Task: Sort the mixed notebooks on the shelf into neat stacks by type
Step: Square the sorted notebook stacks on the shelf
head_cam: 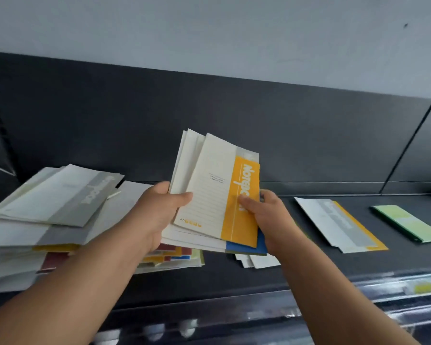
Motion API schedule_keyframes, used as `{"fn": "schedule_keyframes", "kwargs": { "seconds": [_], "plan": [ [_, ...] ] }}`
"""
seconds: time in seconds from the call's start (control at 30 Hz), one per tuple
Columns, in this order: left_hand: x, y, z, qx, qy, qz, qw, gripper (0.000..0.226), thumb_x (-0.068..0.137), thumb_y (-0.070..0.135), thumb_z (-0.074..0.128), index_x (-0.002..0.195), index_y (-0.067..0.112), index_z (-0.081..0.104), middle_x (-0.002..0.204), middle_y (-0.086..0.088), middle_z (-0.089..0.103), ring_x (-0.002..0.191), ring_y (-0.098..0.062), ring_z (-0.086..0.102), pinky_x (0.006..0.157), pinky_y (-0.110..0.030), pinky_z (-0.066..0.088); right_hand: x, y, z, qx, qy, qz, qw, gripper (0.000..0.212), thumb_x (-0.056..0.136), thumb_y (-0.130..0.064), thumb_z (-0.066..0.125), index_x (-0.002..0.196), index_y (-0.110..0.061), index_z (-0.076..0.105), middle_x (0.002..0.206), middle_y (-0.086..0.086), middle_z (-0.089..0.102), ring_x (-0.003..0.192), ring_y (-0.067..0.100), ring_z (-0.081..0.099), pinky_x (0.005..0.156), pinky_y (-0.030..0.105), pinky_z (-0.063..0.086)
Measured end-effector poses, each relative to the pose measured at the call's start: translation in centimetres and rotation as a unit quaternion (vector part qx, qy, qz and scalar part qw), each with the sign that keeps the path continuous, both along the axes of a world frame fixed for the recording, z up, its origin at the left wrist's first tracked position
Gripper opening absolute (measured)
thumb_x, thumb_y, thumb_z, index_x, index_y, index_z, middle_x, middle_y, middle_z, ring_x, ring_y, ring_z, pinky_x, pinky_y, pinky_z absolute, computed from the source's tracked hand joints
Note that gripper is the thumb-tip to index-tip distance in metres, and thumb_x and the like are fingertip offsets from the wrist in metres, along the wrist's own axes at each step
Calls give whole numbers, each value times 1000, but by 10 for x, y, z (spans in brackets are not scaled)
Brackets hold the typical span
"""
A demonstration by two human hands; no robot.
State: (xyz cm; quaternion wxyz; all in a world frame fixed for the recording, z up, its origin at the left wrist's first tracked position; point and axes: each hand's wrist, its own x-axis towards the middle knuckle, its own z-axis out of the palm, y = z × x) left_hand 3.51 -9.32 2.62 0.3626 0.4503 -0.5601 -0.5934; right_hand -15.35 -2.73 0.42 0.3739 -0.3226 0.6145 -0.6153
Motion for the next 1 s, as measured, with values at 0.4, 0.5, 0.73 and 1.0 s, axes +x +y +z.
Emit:
{"fn": "schedule_keyframes", "kwargs": {
  "seconds": [0.4,0.5,0.73,1.0],
  "plan": [
    [-164,80,-23,157,47,-54,985,59,86,19,69,140,21,45,134,-11,58,113,-36,60,87,-58,51,-171,95,-10,17,52,-55,997,16,95,-27,63,110,-22,59,102,0,70,86,19,70,64,34,57],
    [-189,88,-27,116,43,-43,991,28,89,17,67,116,20,61,118,-8,67,110,-33,62,94,-57,48,-198,105,-13,25,47,-49,997,6,96,-25,61,102,-23,62,101,2,72,88,22,71,71,42,60],
    [-230,86,-29,-24,20,-23,999,16,92,11,58,95,27,61,97,9,67,92,-6,59,76,-24,43,-232,107,-16,41,20,-56,997,14,96,-24,61,110,-23,64,106,1,73,94,24,71,85,53,57],
    [-256,69,-38,-2,20,-30,999,17,92,14,63,104,25,64,100,8,69,94,-9,61,68,-23,44,-269,98,-24,84,11,-76,993,11,94,-29,64,103,-23,62,101,2,73,90,26,71,78,49,58]
  ]
}}
